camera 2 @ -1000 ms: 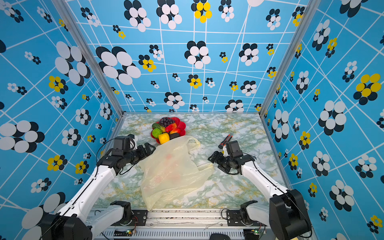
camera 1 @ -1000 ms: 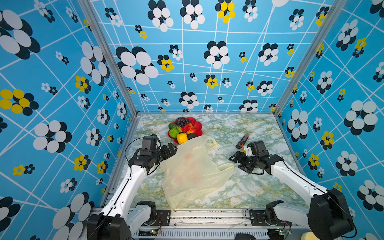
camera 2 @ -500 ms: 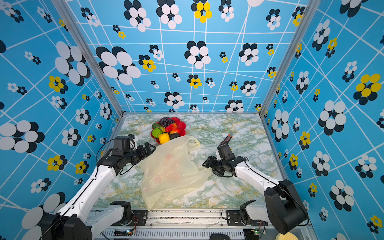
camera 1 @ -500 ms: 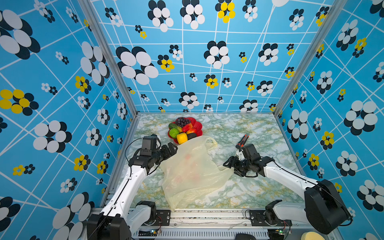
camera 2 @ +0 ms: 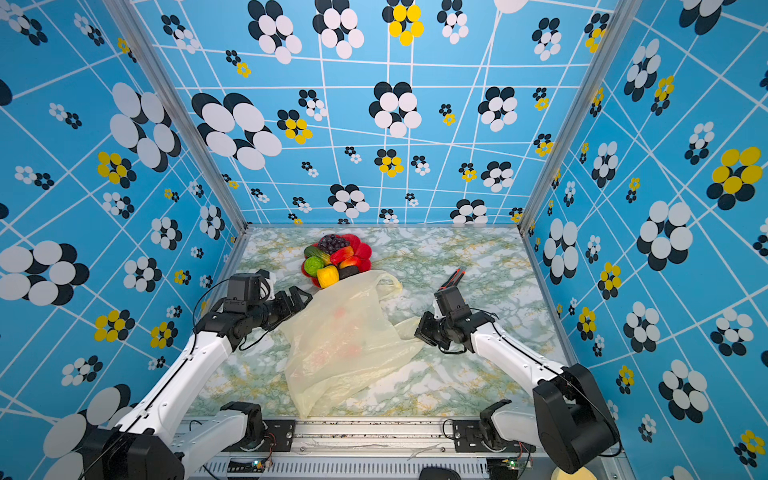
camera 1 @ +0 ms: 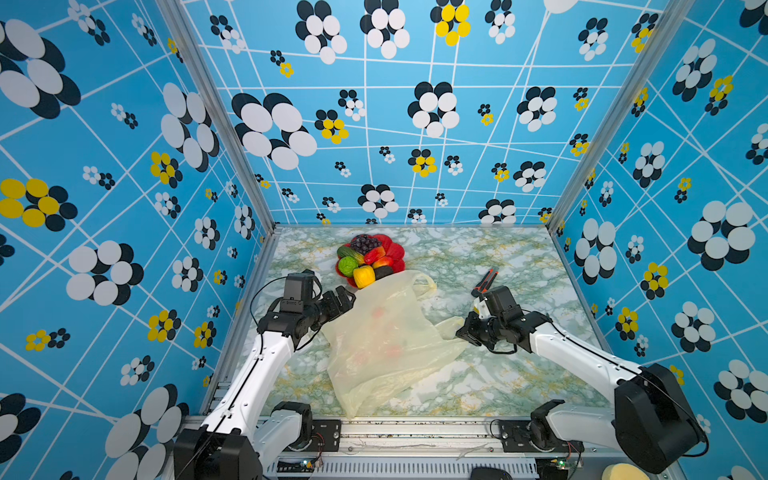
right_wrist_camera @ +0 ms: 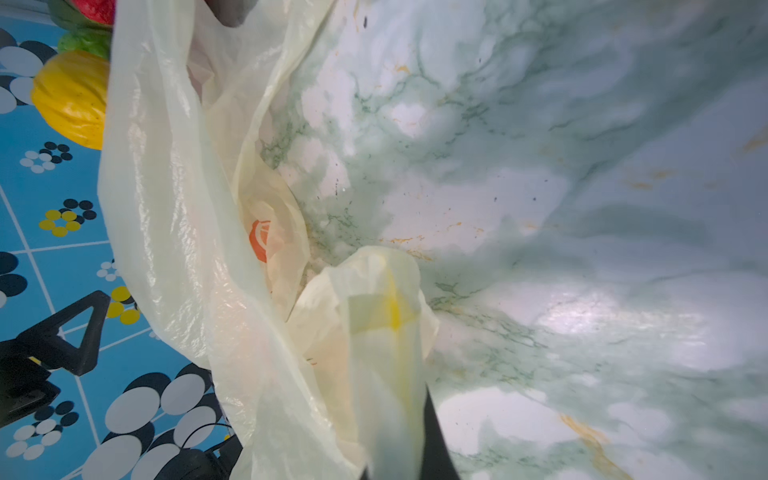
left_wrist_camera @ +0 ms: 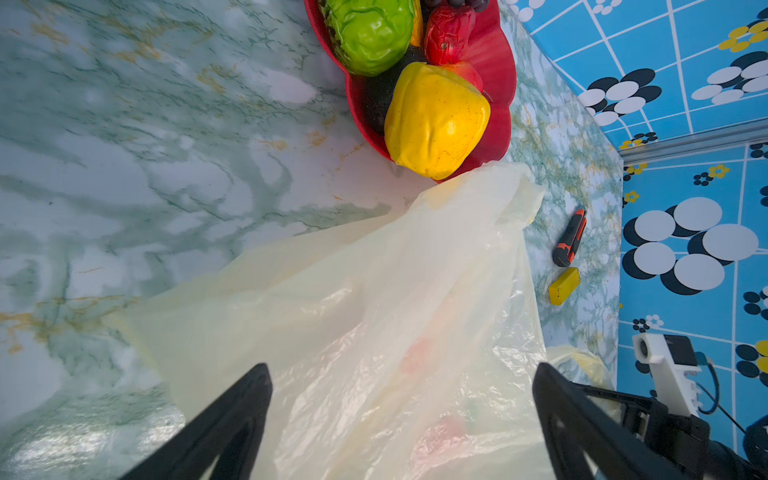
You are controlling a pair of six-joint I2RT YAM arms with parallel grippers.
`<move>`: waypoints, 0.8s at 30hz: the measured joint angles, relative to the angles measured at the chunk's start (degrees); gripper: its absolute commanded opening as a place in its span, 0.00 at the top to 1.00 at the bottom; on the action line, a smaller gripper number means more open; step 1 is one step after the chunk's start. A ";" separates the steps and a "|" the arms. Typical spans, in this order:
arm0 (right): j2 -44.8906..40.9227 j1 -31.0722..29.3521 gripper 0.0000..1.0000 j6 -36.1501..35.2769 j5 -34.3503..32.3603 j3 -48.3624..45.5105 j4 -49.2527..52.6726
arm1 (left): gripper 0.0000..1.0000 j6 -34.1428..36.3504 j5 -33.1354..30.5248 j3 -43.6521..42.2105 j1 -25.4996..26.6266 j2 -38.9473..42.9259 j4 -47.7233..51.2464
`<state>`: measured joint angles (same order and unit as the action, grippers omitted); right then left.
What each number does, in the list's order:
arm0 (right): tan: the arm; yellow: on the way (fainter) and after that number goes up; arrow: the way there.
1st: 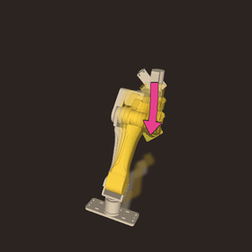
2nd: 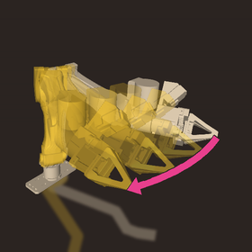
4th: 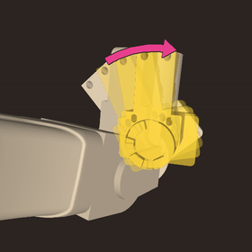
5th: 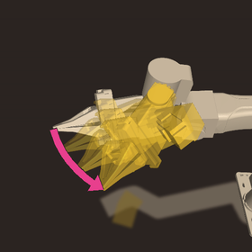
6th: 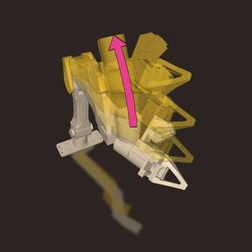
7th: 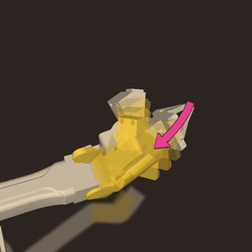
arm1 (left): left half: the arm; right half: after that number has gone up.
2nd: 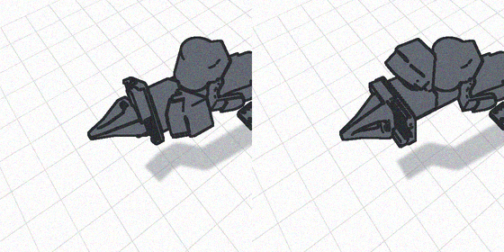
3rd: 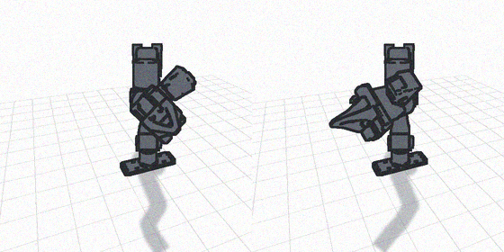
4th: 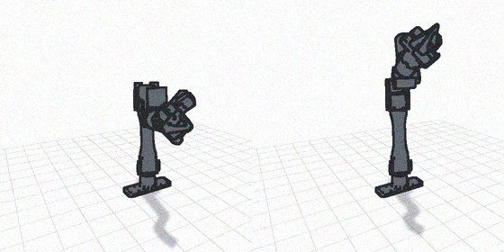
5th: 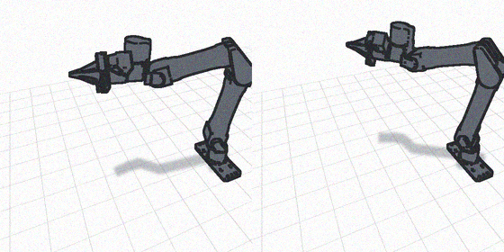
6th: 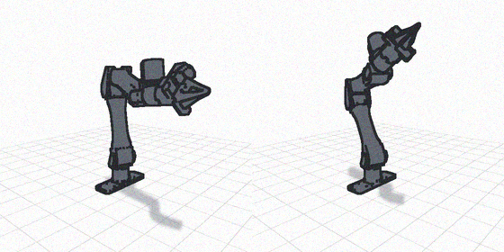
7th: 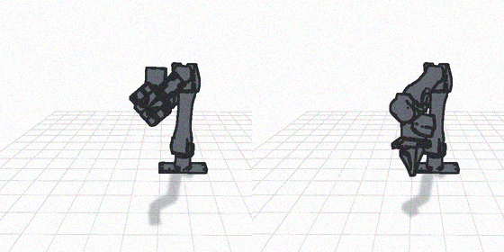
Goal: Place the fruits into the plastic bag
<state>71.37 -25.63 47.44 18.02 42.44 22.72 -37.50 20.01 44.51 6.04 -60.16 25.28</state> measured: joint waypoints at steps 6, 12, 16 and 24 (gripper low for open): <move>-3.89 -0.02 1.00 -8.37 -7.72 12.83 9.75 | 0.01 -0.68 0.37 0.00 0.00 1.68 0.02; -4.26 -0.02 1.00 -18.12 -12.44 24.96 15.76 | 0.01 -1.11 1.46 0.00 0.00 3.67 -0.02; -4.17 -0.04 1.00 -24.37 -13.57 32.41 17.53 | 0.01 -1.73 2.78 -0.11 0.00 5.29 -0.02; -7.28 -0.24 1.00 -36.61 -16.09 37.40 13.29 | 0.01 -1.99 4.20 -0.09 0.00 10.69 -0.02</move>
<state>64.10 -25.87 10.83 1.93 79.83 36.01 -39.48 24.21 44.42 6.04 -49.47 25.26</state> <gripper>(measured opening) 0.050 0.991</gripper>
